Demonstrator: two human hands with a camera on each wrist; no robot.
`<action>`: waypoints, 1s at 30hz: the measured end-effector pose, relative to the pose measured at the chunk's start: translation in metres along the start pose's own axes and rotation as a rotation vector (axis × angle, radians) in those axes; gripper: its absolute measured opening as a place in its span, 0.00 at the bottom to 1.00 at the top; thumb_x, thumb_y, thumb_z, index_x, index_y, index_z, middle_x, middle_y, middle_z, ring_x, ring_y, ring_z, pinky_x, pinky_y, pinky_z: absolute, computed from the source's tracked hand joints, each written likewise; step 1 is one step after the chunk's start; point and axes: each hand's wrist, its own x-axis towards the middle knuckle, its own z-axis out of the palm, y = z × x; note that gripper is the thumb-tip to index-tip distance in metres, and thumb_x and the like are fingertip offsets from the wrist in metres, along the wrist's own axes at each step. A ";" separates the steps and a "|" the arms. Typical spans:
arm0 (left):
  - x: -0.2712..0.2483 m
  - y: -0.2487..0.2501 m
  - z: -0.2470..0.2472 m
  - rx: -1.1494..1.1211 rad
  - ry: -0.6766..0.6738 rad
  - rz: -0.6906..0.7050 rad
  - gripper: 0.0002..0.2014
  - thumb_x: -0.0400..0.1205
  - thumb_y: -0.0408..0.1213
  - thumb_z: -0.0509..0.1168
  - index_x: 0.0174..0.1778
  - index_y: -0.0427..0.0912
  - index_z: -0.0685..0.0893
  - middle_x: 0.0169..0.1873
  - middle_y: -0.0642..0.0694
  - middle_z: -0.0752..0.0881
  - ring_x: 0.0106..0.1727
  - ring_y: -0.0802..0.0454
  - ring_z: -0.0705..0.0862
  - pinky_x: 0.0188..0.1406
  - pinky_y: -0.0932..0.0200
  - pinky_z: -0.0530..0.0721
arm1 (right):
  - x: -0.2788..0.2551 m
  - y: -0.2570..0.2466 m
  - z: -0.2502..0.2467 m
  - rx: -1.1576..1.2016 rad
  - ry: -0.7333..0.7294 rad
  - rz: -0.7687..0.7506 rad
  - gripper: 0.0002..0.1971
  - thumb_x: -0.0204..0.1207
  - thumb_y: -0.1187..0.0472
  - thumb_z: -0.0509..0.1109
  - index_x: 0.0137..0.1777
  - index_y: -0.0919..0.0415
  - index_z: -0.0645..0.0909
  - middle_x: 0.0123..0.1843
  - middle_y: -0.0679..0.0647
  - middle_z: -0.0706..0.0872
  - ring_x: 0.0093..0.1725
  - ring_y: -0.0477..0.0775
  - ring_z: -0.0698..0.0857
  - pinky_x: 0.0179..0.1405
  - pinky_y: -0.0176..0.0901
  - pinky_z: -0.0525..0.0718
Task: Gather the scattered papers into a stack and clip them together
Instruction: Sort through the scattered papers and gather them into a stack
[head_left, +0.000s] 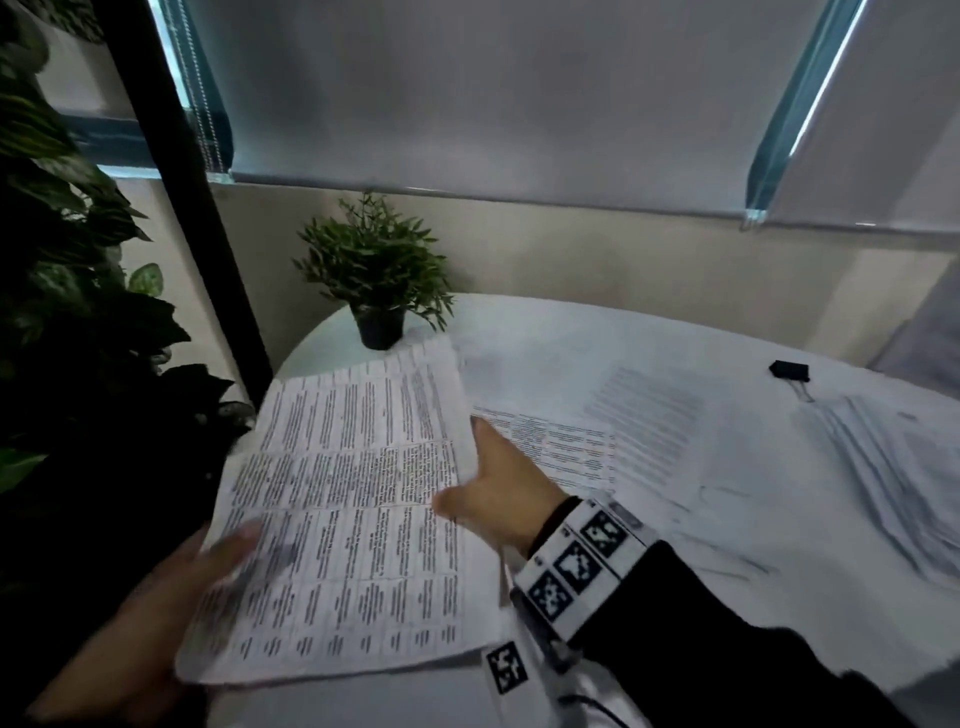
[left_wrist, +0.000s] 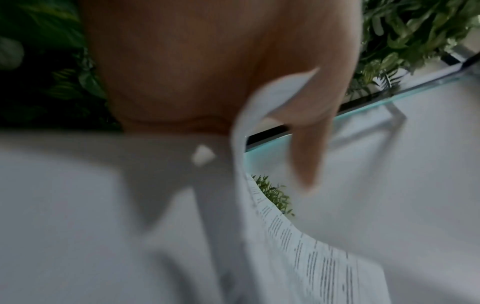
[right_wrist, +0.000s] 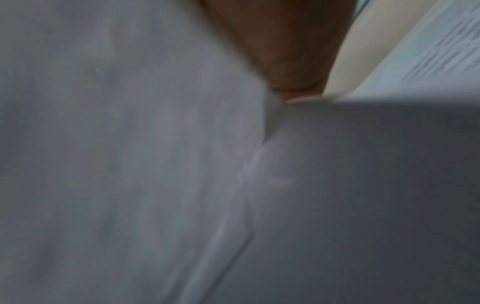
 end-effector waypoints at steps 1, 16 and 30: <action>-0.005 0.007 0.006 0.044 -0.036 0.037 0.15 0.76 0.37 0.72 0.59 0.48 0.83 0.52 0.42 0.90 0.52 0.37 0.89 0.54 0.35 0.84 | 0.004 0.003 -0.001 -0.021 -0.051 0.028 0.36 0.65 0.60 0.76 0.73 0.51 0.66 0.61 0.54 0.84 0.57 0.56 0.85 0.60 0.57 0.84; -0.002 0.004 0.015 0.236 0.299 0.095 0.26 0.70 0.15 0.70 0.62 0.38 0.77 0.49 0.39 0.83 0.48 0.41 0.81 0.59 0.40 0.80 | 0.021 0.052 -0.095 -0.282 0.571 0.400 0.32 0.74 0.67 0.70 0.75 0.63 0.58 0.63 0.67 0.78 0.55 0.63 0.81 0.48 0.45 0.73; -0.002 0.009 0.032 -0.157 0.171 -0.033 0.15 0.85 0.25 0.55 0.67 0.30 0.76 0.62 0.31 0.80 0.52 0.42 0.77 0.63 0.45 0.72 | -0.028 0.002 0.022 -0.050 0.388 0.114 0.16 0.85 0.58 0.55 0.69 0.62 0.58 0.54 0.56 0.79 0.51 0.60 0.81 0.53 0.46 0.79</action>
